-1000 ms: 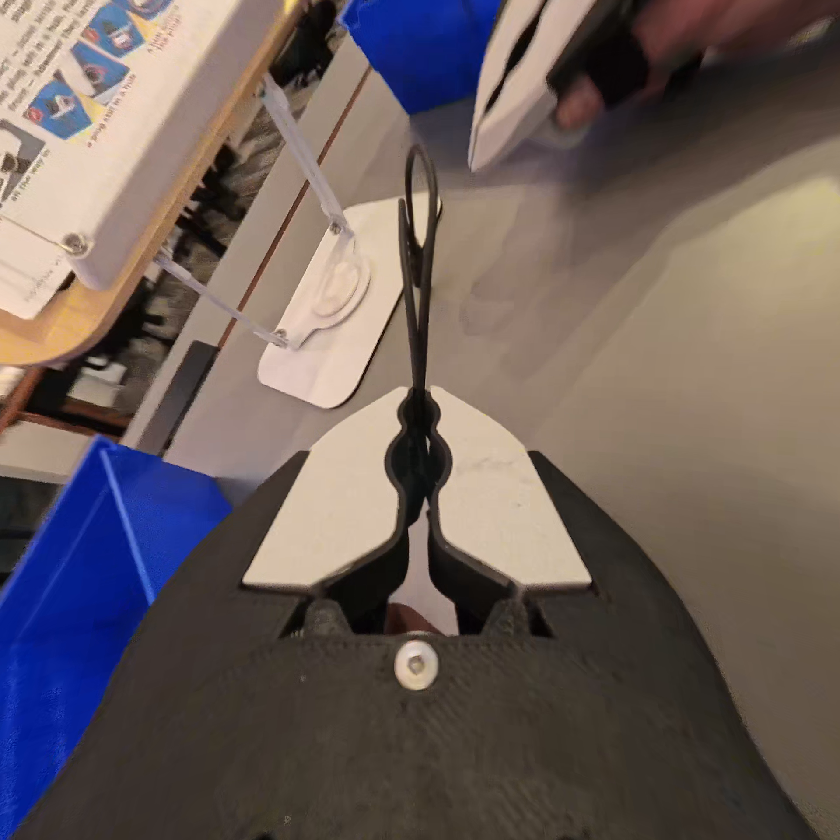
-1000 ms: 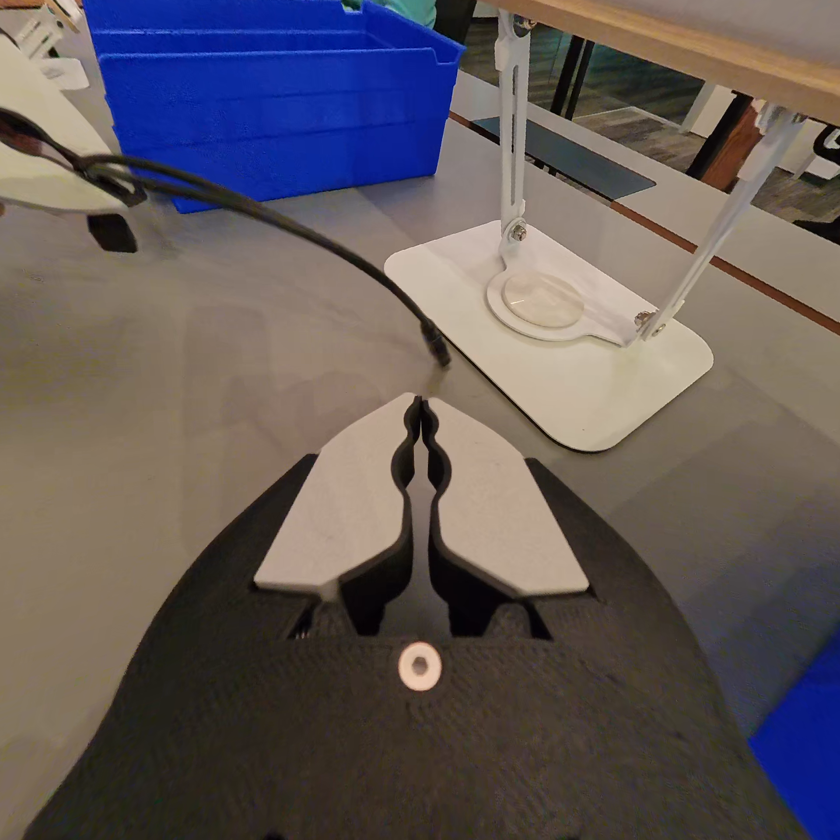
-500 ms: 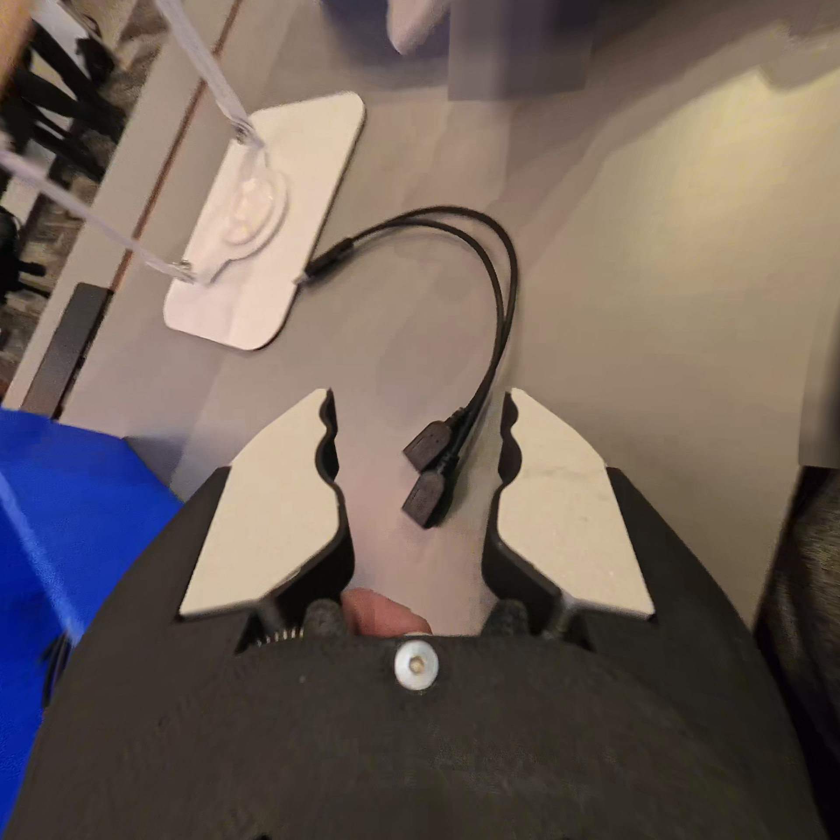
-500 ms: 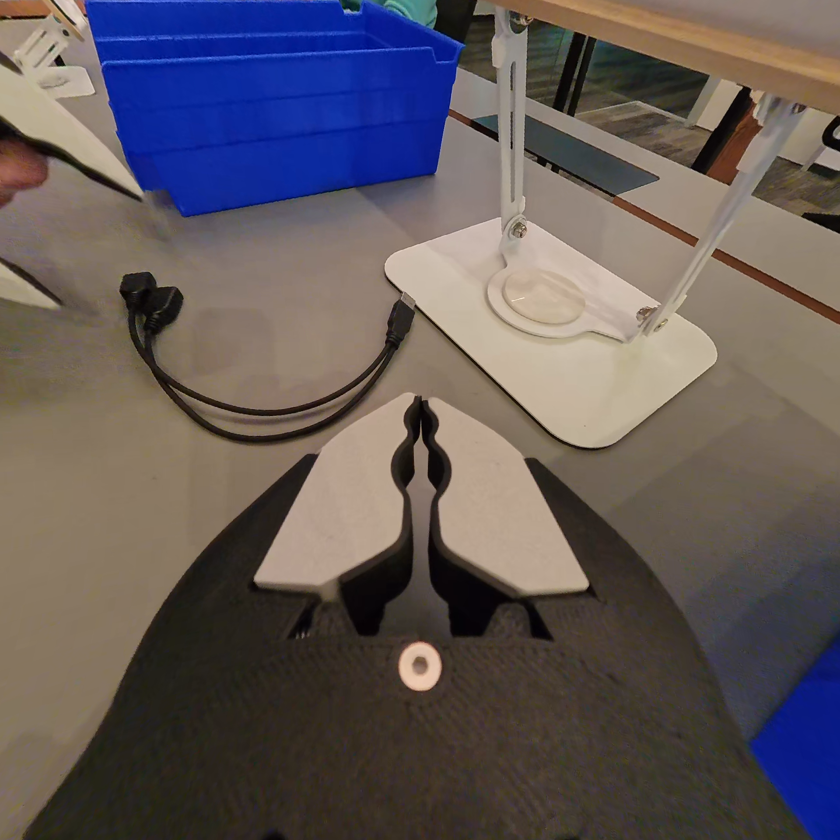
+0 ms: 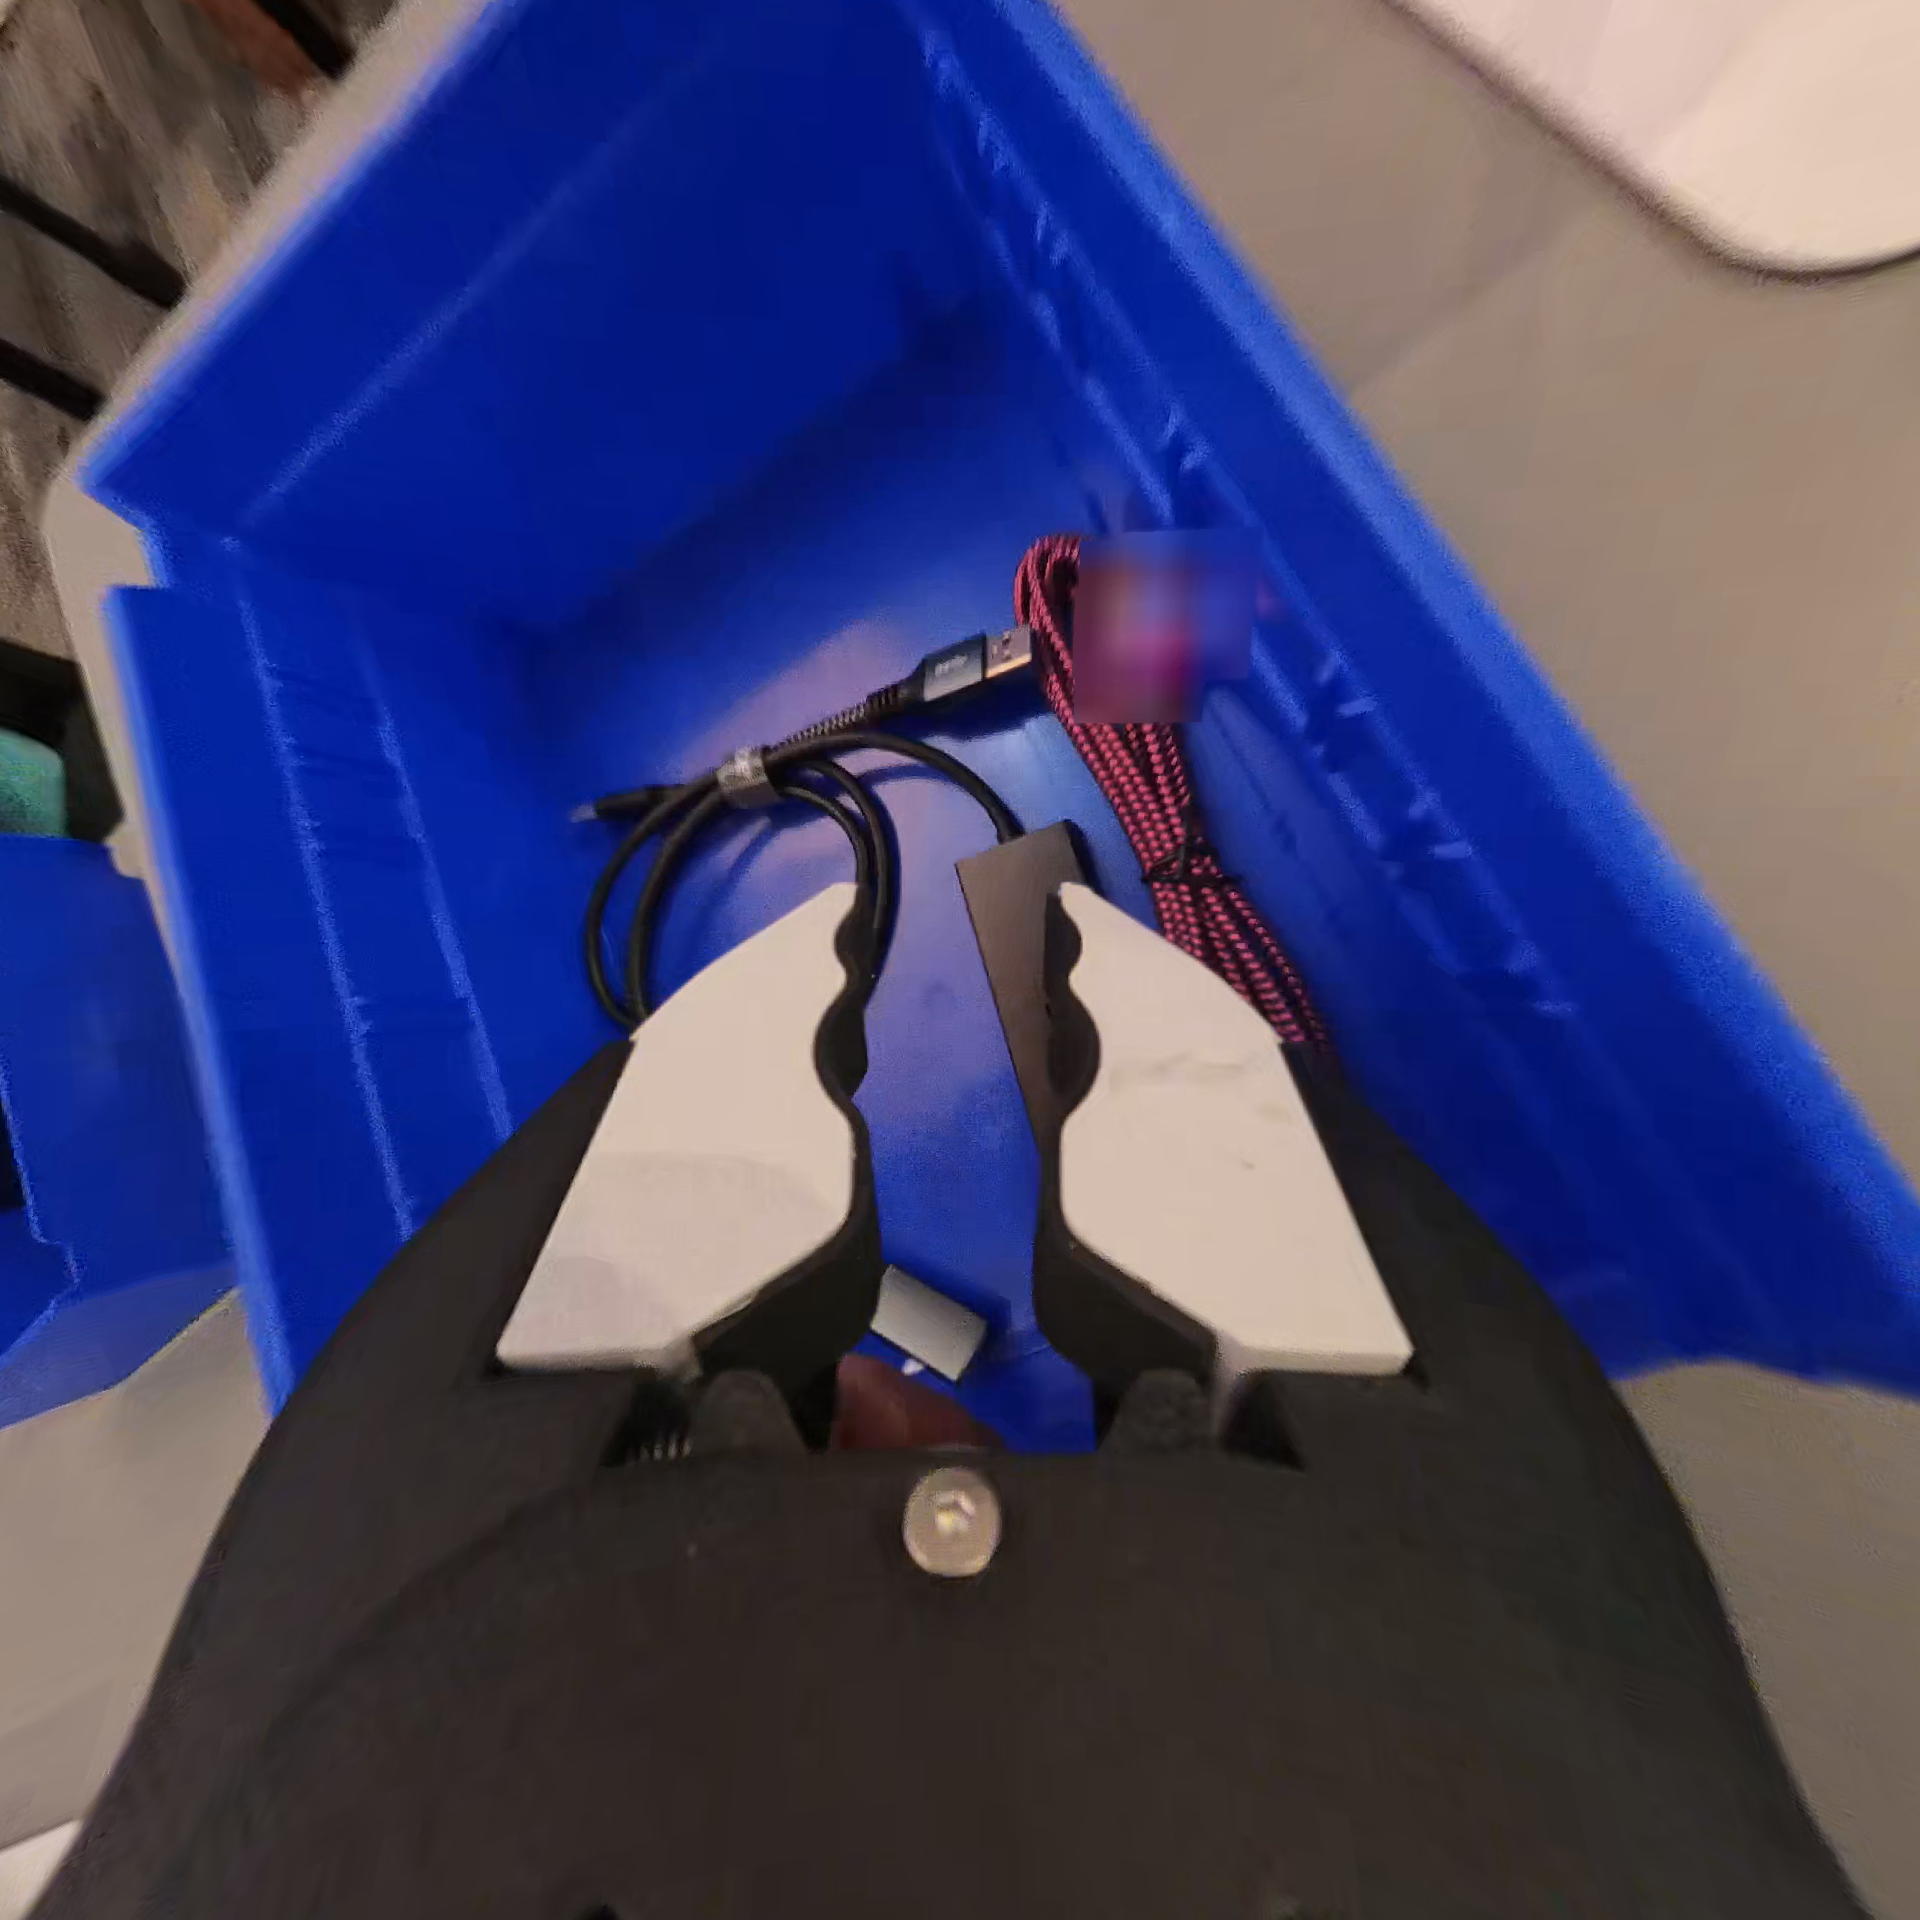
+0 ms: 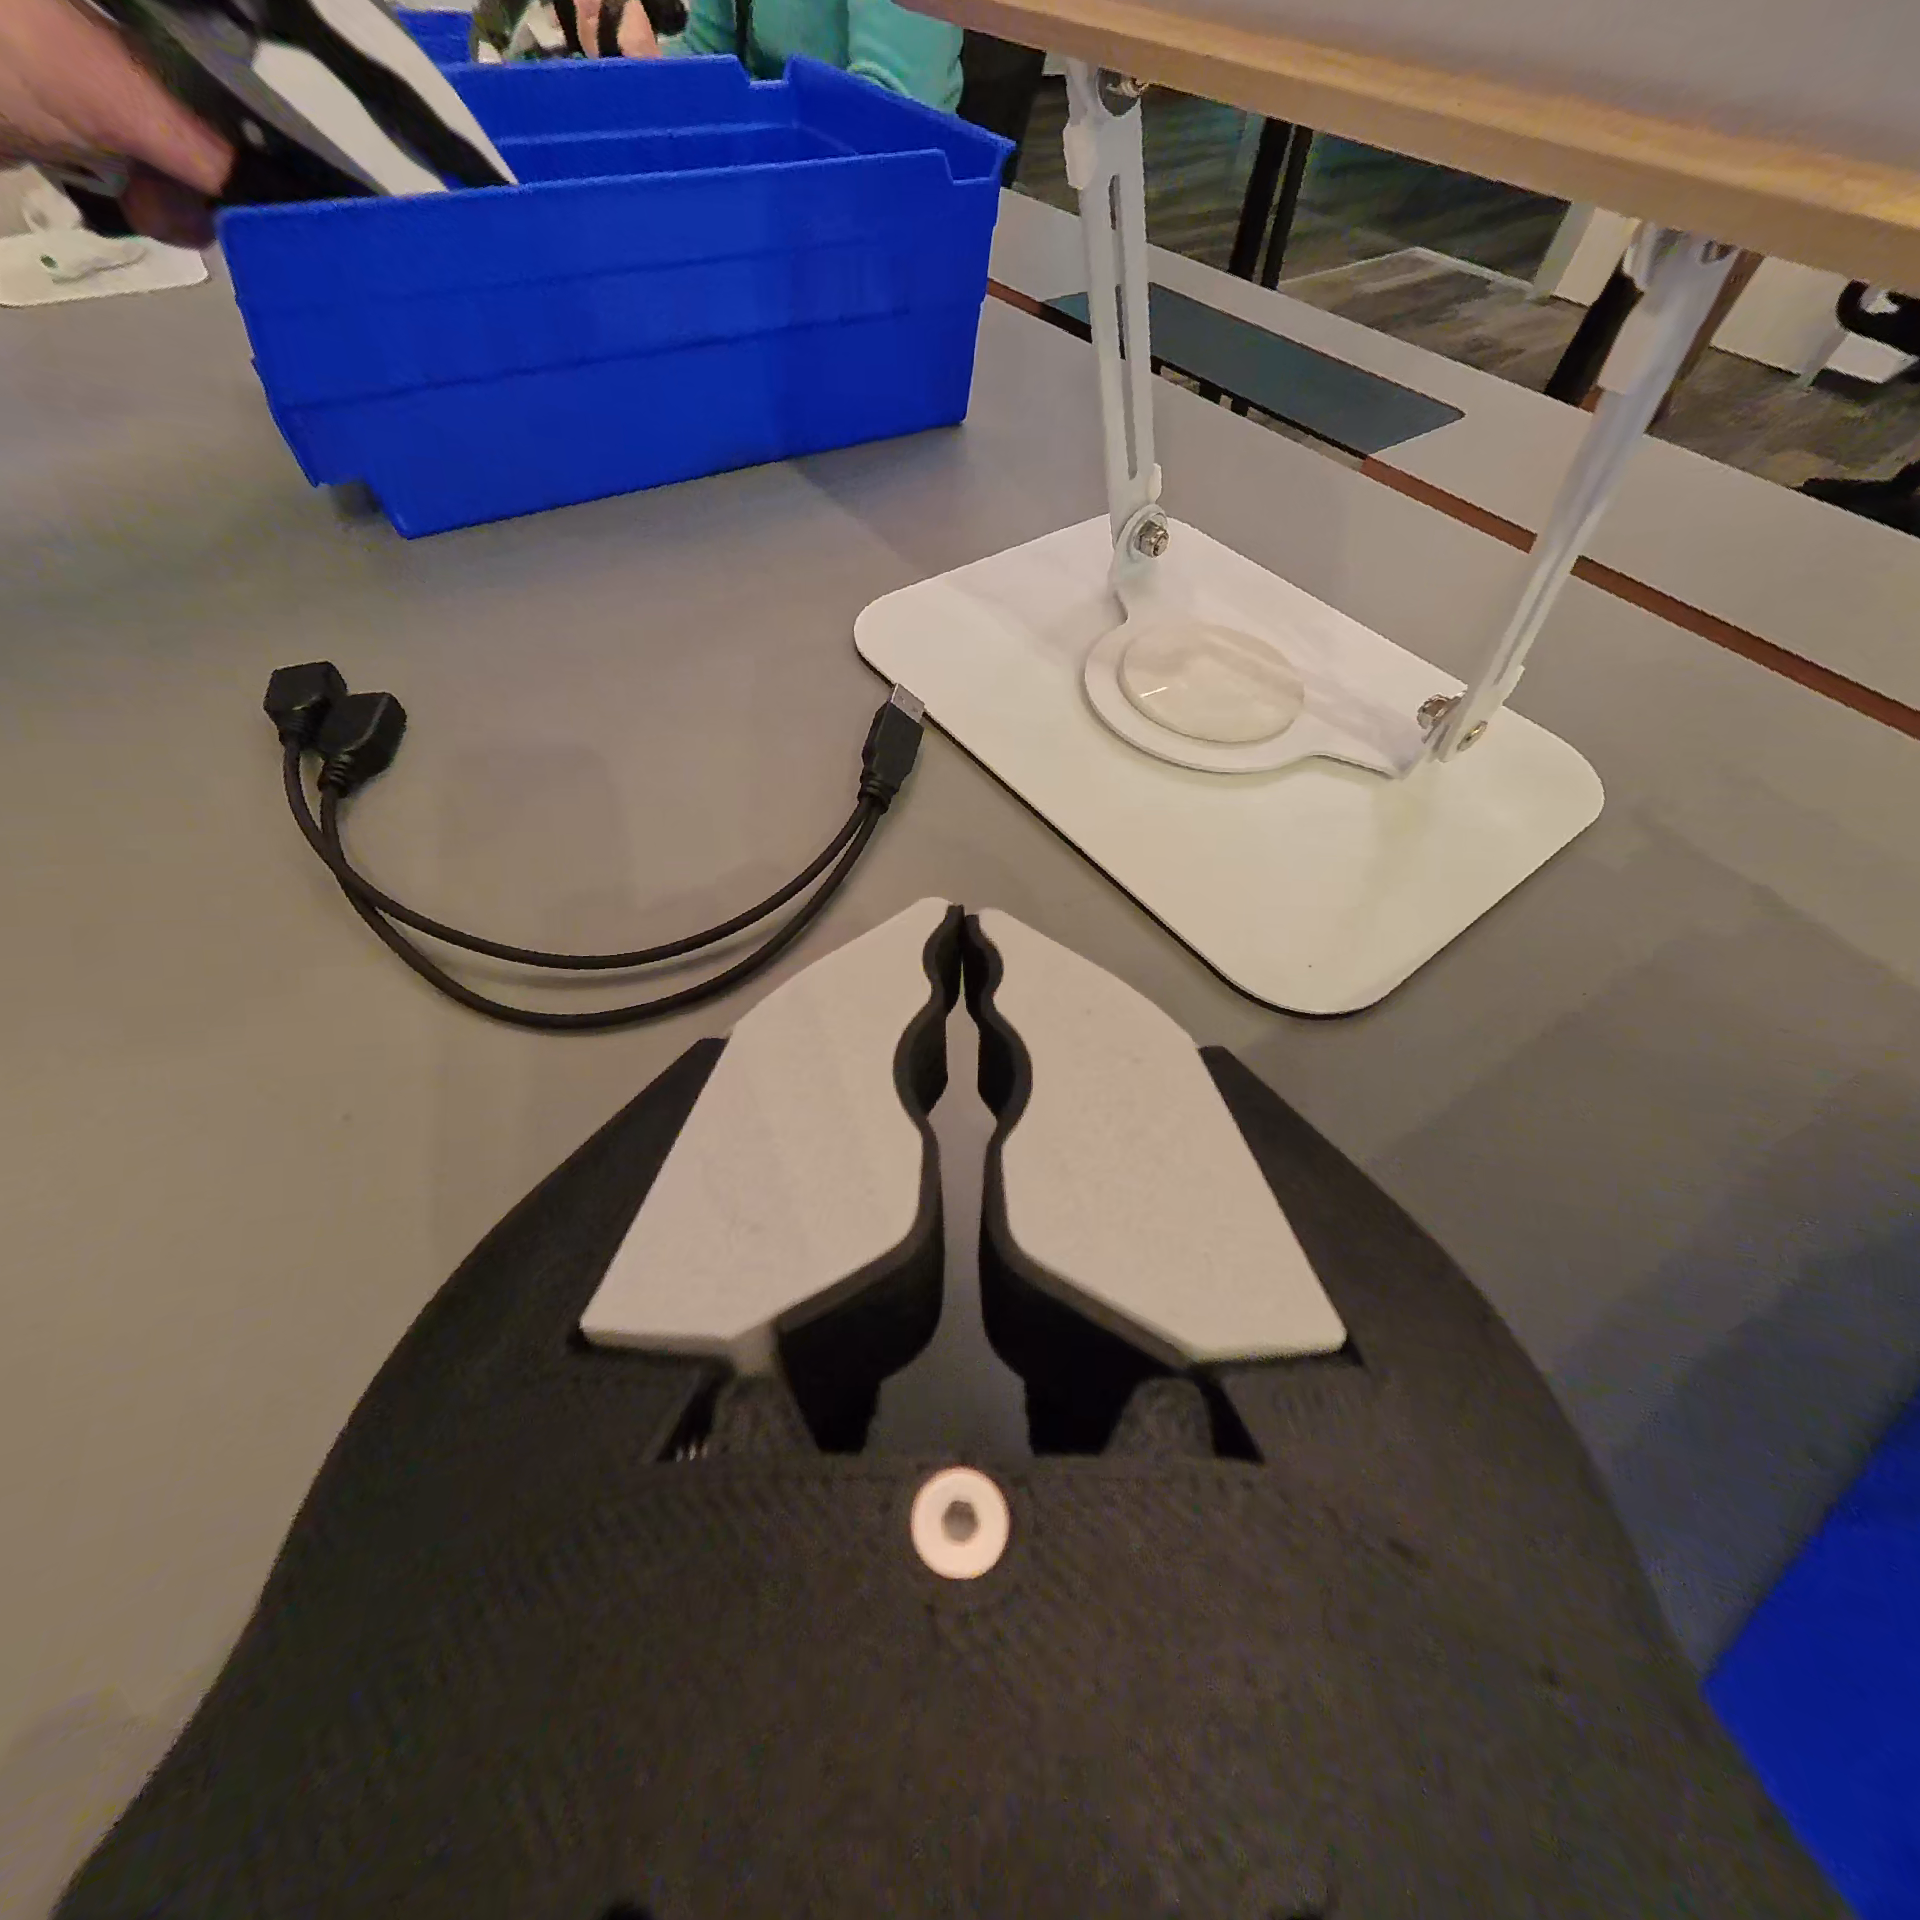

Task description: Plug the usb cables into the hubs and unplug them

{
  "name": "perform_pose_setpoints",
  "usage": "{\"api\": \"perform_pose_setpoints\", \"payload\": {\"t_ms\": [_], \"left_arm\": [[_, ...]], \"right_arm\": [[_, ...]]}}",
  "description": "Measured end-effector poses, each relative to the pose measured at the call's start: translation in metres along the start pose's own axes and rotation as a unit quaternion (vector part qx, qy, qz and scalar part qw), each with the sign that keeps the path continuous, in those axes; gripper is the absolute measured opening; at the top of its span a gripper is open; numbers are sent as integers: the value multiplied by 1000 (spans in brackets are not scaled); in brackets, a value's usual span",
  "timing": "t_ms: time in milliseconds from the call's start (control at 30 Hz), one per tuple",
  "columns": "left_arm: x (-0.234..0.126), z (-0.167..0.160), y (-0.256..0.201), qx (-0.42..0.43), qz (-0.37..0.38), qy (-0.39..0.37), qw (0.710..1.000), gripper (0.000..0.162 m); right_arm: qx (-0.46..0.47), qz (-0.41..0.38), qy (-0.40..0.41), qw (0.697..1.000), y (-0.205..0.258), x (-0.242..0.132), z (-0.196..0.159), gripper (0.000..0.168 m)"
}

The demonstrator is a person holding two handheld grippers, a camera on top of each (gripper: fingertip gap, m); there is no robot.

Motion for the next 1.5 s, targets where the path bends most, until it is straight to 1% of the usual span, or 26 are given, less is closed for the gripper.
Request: {"api": "perform_pose_setpoints", "payload": {"t_ms": [67,133,233,267,333,367,400,467,567,633,667,700,733,767,833,933,1033,1167,1500], "left_arm": [[18,-6,-4,-9,-34,43,998,28],[27,-6,-4,-7,-27,54,998,29],[34,-6,1,-28,-49,70,996,36],[35,-6,2,-30,-55,72,995,43],[41,-11,2,-19,-56,114,992,45],[43,-13,2,-16,-57,131,990,45],[44,-11,3,-16,-55,131,990,43],[48,-8,4,-12,-62,141,988,32],[53,-4,11,-21,-76,145,986,32],[55,-2,16,-16,-75,140,987,31],[56,0,19,-14,-73,131,989,24],[51,6,23,-16,-65,99,993,6],[48,9,26,-20,-70,93,993,5],[45,10,27,-14,-75,82,994,4],[44,7,28,-13,-84,89,992,4],[43,4,28,3,-64,105,992,4],[40,6,28,21,-46,99,994,3],[32,12,34,27,-30,79,996,2],[8,18,41,37,-28,24,999,1]], "right_arm": [[1,1,0,1000,0,0,0,0],[1,2,1,1000,0,0,0,0],[4,5,-2,1000,0,-1,1,0],[4,6,-3,1000,0,-1,1,0],[5,6,-5,1000,0,-2,2,0],[5,7,-6,1000,0,-2,2,0],[5,7,-6,1000,0,-2,2,0],[6,7,-7,1000,0,-2,2,0],[7,7,-6,1000,0,-3,2,0],[8,6,-7,1000,0,-3,2,0],[9,6,-8,1000,-1,-3,2,0],[10,6,-8,1000,-1,-3,2,0],[10,6,-9,1000,-1,-3,2,0],[10,6,-9,1000,-1,-3,2,0],[9,7,-9,1000,-1,-3,2,0],[8,6,-11,1000,-1,-4,3,0],[9,6,-10,1000,-1,-4,3,0],[9,5,-9,1000,-1,-4,3,0],[9,7,-9,1000,-1,-4,3,0]]}}
Point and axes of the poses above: each gripper's, where its closed fingertips meet, x out along the fingers, z out of its top, y = z × x across the jaws, the point moved 7 cm from there along -x, back along the fingers, and after that the axes turned 11 degrees about -z, right-handed, at the moved point
